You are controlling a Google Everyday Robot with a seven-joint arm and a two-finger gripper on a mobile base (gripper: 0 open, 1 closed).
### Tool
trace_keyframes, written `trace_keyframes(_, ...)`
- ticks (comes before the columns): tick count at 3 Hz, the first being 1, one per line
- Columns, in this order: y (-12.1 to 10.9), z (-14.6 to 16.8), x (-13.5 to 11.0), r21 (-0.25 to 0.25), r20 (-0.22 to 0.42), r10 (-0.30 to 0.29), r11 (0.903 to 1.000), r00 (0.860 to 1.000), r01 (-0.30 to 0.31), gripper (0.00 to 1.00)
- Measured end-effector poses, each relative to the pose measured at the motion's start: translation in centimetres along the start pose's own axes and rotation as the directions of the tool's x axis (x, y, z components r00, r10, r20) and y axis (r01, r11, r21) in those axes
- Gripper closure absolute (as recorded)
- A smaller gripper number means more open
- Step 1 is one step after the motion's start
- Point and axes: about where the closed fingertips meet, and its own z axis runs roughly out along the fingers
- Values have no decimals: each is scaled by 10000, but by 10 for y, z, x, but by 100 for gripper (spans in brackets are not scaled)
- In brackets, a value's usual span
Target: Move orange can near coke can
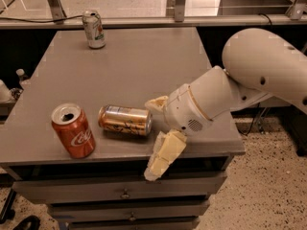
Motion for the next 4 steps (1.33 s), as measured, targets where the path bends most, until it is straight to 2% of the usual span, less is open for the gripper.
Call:
trace_keyframes(3,-10,-16,3,435,-226,-33,9990,9997,42,0)
trace_keyframes(4,-21,-34,-3,840,-445,-252,9960,9987,289,0)
